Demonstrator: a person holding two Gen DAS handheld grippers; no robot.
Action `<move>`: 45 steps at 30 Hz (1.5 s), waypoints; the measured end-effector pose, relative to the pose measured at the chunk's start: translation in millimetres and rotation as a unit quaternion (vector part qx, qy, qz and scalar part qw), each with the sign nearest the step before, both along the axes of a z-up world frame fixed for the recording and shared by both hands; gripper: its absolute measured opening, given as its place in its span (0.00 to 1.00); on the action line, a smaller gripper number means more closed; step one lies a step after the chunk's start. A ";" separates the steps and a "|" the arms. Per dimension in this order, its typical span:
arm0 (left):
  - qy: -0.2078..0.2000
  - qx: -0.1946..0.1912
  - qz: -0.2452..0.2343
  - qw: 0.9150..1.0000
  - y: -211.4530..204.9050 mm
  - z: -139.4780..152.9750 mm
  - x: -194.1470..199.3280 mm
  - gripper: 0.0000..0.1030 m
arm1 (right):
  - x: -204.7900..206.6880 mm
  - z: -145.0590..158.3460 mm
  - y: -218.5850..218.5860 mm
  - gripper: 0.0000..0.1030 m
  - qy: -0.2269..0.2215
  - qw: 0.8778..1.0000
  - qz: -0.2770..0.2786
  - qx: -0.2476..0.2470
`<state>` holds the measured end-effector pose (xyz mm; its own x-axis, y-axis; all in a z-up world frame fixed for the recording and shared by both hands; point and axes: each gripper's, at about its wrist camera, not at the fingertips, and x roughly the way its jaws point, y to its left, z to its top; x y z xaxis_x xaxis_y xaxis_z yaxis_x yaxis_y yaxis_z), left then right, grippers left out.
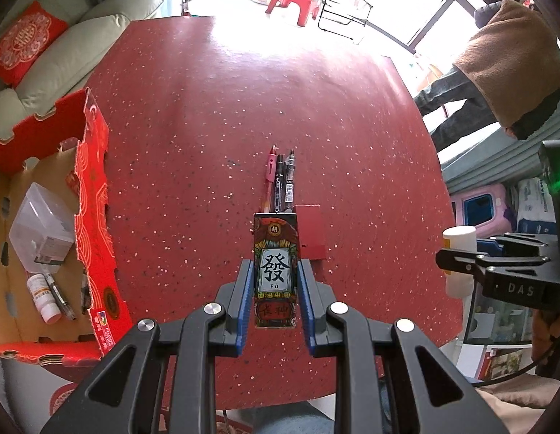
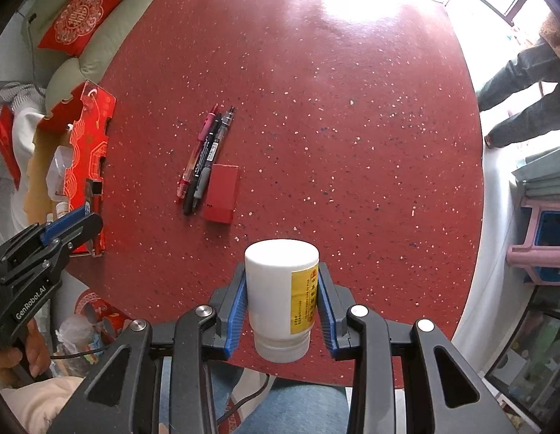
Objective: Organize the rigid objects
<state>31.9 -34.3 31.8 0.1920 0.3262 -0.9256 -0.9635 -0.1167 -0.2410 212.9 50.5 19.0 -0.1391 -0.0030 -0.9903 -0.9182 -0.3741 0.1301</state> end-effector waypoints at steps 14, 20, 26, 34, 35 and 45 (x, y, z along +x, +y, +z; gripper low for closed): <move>-0.016 0.018 0.043 0.999 -4.5 9.6 -30.3 0.25 | -29.1 -1.5 -1.7 0.36 -0.020 0.999 0.045 0.004; -0.019 0.038 0.079 0.996 -10.8 26.6 -53.0 0.25 | -46.9 2.3 3.8 0.36 -0.004 0.999 0.048 0.007; -0.022 0.053 0.123 0.991 -20.9 39.6 -83.7 0.25 | -76.0 11.1 7.8 0.36 0.020 0.998 0.060 0.016; -0.021 0.057 0.192 0.979 -50.4 44.5 -120.3 0.25 | -124.1 21.7 -0.9 0.36 0.054 0.992 0.110 0.018; -0.020 0.056 0.198 0.978 -51.8 42.8 -123.0 0.25 | -129.5 22.7 -3.5 0.36 0.058 0.991 0.117 0.017; -0.007 0.036 0.293 0.956 -99.2 34.9 -178.2 0.25 | -210.4 31.3 -32.8 0.36 0.114 0.970 0.213 -0.015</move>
<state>-146.3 -133.5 66.6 -0.0298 0.4436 -0.8957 -0.7347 -0.6174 -0.2813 2.6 17.6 50.4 -0.3342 -0.1357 -0.9327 -0.6273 -0.7065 0.3276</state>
